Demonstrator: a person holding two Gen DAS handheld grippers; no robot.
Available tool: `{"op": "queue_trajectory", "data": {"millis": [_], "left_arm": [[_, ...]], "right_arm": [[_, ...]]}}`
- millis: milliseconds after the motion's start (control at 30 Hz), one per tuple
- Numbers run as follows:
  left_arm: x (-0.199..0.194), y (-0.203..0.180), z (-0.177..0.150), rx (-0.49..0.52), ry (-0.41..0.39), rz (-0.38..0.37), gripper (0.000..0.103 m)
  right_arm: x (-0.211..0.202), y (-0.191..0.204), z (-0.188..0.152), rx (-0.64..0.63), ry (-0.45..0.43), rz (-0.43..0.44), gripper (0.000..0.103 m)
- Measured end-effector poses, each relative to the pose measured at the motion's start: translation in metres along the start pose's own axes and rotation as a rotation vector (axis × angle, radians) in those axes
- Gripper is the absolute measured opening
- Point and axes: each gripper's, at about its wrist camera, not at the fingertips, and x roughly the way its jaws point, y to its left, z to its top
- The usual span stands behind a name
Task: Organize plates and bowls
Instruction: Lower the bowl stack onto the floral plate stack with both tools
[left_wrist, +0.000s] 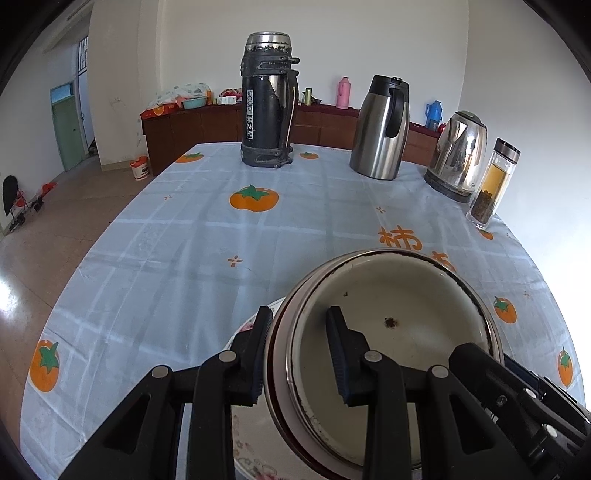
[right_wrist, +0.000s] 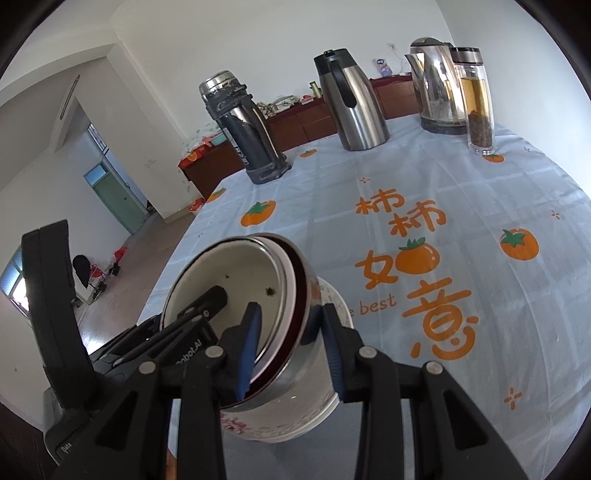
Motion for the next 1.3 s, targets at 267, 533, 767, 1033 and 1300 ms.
{"op": "queue_trajectory", "data": {"millis": [267, 533, 767, 1033, 1300], "left_arm": [[0.019, 0.002, 0.002, -0.009, 0.028, -0.002, 0.032], [0.025, 0.002, 0.001, -0.013, 0.04, -0.003, 0.033], [0.028, 0.003, -0.001, -0.017, 0.056, -0.005, 0.032], [0.025, 0.004, -0.006, -0.019, 0.071, 0.0, 0.032], [0.017, 0.005, -0.014, -0.02, 0.092, -0.008, 0.032]], "right_arm": [[0.017, -0.005, 0.003, 0.008, 0.023, -0.009, 0.034], [0.024, -0.009, 0.003, 0.015, 0.037, -0.012, 0.034], [0.026, -0.009, 0.002, 0.008, 0.053, -0.018, 0.034], [0.023, -0.007, -0.002, -0.002, 0.076, -0.021, 0.034], [0.014, -0.002, -0.007, -0.026, 0.097, -0.039, 0.034]]}}
